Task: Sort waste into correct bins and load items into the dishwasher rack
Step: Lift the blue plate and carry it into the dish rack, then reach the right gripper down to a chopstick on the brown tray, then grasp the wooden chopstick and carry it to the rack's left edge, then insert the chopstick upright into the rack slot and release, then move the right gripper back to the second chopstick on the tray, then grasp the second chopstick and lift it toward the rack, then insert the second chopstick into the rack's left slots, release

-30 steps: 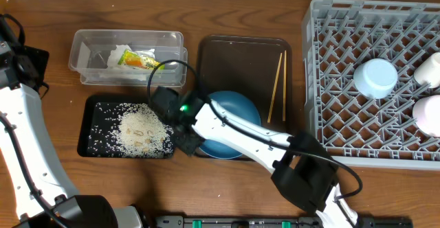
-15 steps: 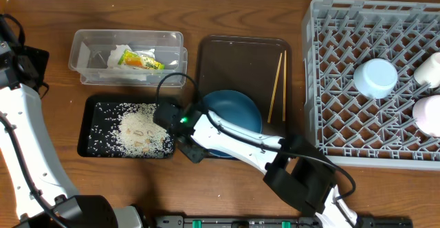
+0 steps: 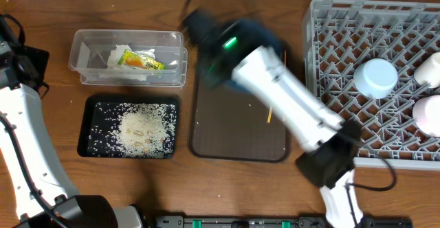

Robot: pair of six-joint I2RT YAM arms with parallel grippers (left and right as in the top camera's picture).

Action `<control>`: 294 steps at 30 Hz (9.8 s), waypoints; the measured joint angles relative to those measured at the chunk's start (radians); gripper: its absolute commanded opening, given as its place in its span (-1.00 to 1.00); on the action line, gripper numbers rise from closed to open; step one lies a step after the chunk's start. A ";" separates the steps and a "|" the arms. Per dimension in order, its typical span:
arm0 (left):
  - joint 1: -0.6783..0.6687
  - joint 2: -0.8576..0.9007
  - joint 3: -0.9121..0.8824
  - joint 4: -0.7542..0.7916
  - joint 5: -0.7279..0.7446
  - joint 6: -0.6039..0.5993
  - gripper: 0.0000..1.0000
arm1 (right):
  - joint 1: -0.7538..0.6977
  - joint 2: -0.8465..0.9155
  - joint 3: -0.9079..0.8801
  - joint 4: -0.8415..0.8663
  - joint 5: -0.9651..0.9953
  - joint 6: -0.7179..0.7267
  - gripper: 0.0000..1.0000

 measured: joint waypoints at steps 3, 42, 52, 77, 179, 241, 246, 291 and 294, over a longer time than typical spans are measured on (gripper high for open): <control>0.000 0.000 0.000 0.000 0.000 0.000 0.84 | -0.200 0.000 0.057 0.063 -0.133 -0.047 -0.98; 0.000 0.000 0.000 0.000 0.000 0.000 0.83 | -1.006 -0.004 -0.458 0.633 -1.509 -0.068 -0.70; 0.000 0.000 0.000 0.000 0.000 0.000 0.83 | -1.028 -0.171 -0.472 0.380 -0.948 0.005 -0.04; 0.000 0.000 0.000 0.000 0.000 0.000 0.83 | -0.909 -0.428 -0.477 0.335 -0.396 0.069 0.07; 0.000 0.000 0.000 0.000 0.000 0.000 0.83 | -0.685 -0.541 -1.106 0.472 -0.116 -0.026 -0.98; 0.000 0.000 0.000 0.000 0.000 0.000 0.84 | -0.334 -0.107 -0.890 0.651 0.095 0.272 0.08; 0.000 0.000 0.000 0.000 0.000 0.000 0.83 | -0.333 -0.106 -0.888 0.652 0.100 0.283 0.05; 0.000 0.000 0.000 0.000 0.000 0.000 0.83 | -0.636 -0.458 -0.795 0.277 -0.087 -0.081 -0.98; 0.000 0.000 0.000 0.000 0.000 0.000 0.83 | -0.636 -0.452 -0.906 0.359 -0.086 -0.074 -0.95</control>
